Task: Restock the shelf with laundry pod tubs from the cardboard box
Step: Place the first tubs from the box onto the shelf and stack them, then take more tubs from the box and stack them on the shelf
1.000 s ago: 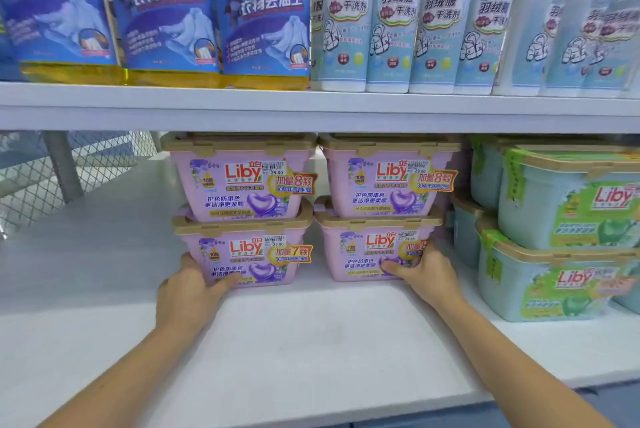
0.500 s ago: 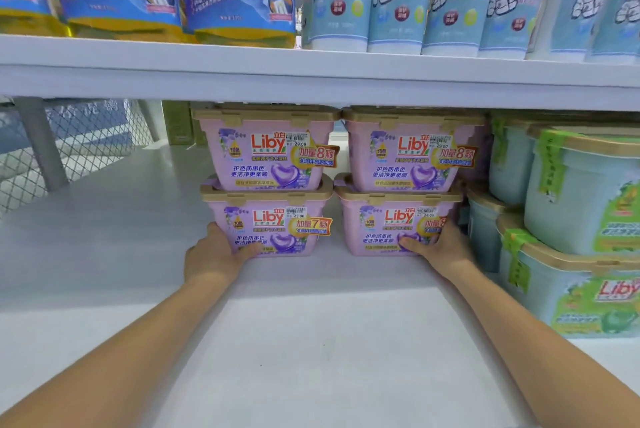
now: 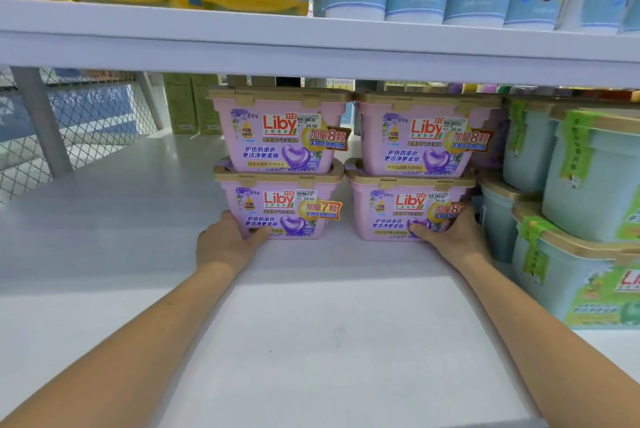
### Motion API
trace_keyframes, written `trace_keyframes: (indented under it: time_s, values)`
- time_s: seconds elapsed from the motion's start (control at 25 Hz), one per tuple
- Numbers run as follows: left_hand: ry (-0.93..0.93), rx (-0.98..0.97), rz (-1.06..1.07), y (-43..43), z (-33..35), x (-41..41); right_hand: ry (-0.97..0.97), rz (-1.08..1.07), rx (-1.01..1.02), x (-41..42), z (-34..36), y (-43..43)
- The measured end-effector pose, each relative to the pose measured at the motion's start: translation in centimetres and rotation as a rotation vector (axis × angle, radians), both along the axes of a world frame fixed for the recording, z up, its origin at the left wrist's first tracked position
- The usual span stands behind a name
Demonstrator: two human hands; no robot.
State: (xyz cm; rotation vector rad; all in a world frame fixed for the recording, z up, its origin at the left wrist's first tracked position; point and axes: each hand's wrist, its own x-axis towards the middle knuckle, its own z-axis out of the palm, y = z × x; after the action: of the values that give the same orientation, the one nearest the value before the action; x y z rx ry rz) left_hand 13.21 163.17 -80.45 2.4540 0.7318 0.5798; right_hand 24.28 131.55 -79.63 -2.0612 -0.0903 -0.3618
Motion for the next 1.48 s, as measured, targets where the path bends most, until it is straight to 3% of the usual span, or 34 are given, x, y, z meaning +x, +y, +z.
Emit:
trace_keyframes:
  time_s: [0.2,0.36,0.6,0.92,1.16,1.48]
  values:
    - [0.028,0.129,0.097,-1.1,0.9,-2.3,-0.024,-0.078,0.048,-5.0,0.4,-0.3]
    - [-0.092,0.273,-0.034,-1.8,0.7,-8.0,-0.051,-0.134,-0.262,-10.9,0.9,0.1]
    - [0.159,0.405,-0.198,0.3,2.7,-19.6,-0.207,0.035,-0.539,-19.8,0.5,1.8]
    - [0.142,0.466,-0.213,1.3,1.9,-34.3,-0.353,0.162,-0.715,-31.7,0.8,1.1]
    - [0.228,0.409,-0.197,1.2,-3.0,-41.0,-0.182,0.251,-0.752,-38.5,-4.3,-0.9]
    - [0.41,0.081,-0.175,-1.2,-11.7,-47.5,0.21,0.246,-0.686,-44.9,-13.2,-5.2]
